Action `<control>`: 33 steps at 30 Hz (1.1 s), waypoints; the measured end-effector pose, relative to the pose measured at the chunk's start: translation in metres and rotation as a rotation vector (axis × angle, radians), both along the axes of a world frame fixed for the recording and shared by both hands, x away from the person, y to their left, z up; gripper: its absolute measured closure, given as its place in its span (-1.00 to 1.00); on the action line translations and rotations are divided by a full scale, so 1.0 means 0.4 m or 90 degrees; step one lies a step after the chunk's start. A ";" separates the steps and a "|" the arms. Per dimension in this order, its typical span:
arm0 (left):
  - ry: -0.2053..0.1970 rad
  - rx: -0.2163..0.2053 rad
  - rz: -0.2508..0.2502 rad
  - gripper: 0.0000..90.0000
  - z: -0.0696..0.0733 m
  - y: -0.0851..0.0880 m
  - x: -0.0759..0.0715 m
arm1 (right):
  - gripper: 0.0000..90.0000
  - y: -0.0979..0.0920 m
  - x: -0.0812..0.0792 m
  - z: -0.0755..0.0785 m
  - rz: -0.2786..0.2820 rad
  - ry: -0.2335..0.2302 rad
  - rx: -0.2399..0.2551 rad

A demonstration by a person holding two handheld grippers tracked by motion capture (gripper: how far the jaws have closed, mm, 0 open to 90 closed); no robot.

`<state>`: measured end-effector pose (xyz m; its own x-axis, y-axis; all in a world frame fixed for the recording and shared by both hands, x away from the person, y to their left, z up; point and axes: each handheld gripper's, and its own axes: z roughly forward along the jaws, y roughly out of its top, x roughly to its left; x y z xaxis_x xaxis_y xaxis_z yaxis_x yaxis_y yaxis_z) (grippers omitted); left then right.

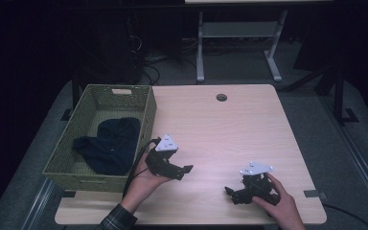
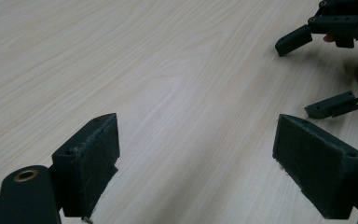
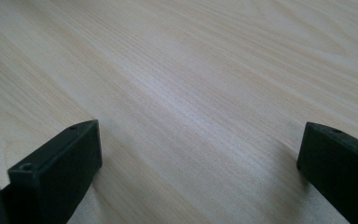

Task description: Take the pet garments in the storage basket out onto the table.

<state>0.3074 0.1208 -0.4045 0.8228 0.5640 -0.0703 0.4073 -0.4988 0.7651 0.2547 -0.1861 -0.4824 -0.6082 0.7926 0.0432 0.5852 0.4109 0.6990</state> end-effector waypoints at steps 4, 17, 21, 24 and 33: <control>-0.002 -0.003 0.001 -0.69 0.009 -0.002 0.001 | -1.00 0.000 0.000 0.000 0.000 0.000 0.000; -0.015 0.006 -0.015 -0.68 0.040 -0.002 0.009 | -1.00 0.000 0.000 0.000 0.000 -0.001 0.000; -0.018 0.002 -0.013 -0.69 0.050 -0.002 0.010 | -1.00 0.000 0.000 0.000 0.000 -0.001 0.000; -0.022 -0.001 -0.011 -0.69 0.061 0.001 0.013 | -1.00 0.000 0.000 0.000 0.000 -0.001 0.000; -0.024 0.000 -0.009 -0.69 0.080 0.016 0.024 | -1.00 0.000 0.000 0.000 0.000 -0.001 0.000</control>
